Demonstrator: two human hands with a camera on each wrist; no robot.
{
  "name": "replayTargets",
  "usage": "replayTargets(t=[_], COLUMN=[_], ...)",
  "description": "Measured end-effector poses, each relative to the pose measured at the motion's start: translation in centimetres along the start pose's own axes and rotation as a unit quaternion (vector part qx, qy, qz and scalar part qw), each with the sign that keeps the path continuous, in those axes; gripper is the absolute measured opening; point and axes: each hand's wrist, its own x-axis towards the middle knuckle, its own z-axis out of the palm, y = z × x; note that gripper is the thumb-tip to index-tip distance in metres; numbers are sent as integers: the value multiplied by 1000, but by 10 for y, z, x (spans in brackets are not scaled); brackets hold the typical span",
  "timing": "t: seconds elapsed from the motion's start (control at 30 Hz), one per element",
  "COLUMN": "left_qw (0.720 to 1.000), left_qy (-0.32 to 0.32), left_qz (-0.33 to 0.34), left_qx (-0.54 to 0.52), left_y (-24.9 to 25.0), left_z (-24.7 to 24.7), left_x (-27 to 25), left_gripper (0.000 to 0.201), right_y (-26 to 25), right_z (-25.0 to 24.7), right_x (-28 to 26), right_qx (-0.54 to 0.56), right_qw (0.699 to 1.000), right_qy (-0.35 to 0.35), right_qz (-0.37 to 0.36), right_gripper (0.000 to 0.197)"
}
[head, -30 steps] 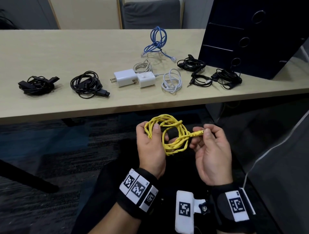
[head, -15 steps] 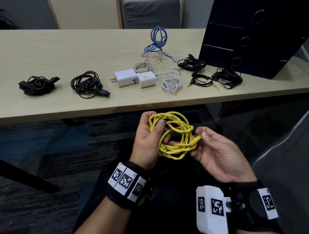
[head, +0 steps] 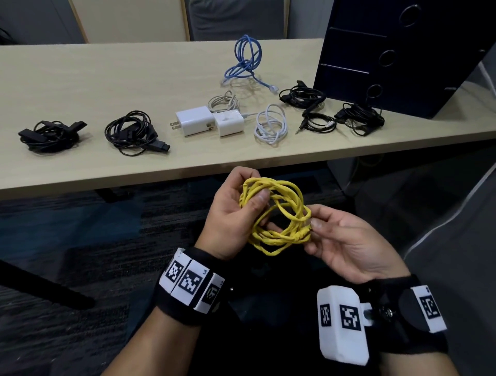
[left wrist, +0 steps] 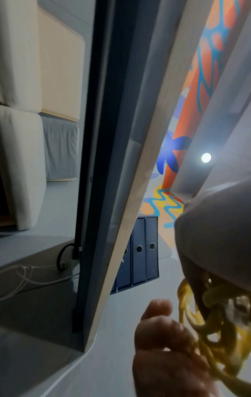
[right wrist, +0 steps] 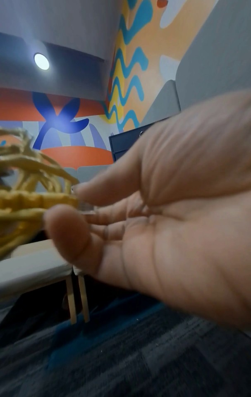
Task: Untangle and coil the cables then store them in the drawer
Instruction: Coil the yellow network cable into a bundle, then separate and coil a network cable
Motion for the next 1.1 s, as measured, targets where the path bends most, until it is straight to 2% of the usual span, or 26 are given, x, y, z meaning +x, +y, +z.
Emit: replayTargets(t=[0.13, 0.23, 0.3, 0.4, 0.43, 0.57, 0.67, 0.77, 0.87, 0.93, 1.1], left_qw=[996, 996, 992, 988, 989, 992, 990, 990, 989, 989, 986], left_qy=[-76, -62, -26, 2, 11, 69, 102, 101, 85, 76, 71], left_qz=[1, -12, -3, -6, -13, -47, -73, -96, -109, -115, -133], left_qx=[39, 70, 121, 152, 145, 92, 66, -1, -44, -57, -68], left_y=[11, 7, 0, -11, -13, -20, -20, -16, -11, -7, 0], left_z=[0, -1, -2, -1, -1, 3, 5, 6, 8, 10, 11], left_x=[2, 7, 10, 11, 10, 8, 7, 6, 5, 5, 4], left_gripper=[13, 13, 13, 13, 13, 13, 12, 14, 32, 39, 37], right_y=[3, 5, 7, 7, 8, 15, 18, 17, 14, 14, 16], right_z=[-6, -1, 2, 8, 9, 12, 14, 18, 18, 17, 21], right_x=[-7, -7, -2, 2, 3, 4, 2, -3, -5, -5, -3], right_qx=[-2, -7, -24, -65, -91, -255, -299, -275, -258, -247, -195], right_qw=[998, 999, 999, 991, 986, 933, 912, 924, 932, 937, 956], right_qy=[-58, -29, 35, 112, 138, 225, 238, 212, 198, 198, 169], right_qz=[24, 23, 12, -18, -36, -115, -148, -161, -160, -148, -139], right_gripper=[70, 75, 58, 16, 13, 12, 10, 20, 39, 40, 39])
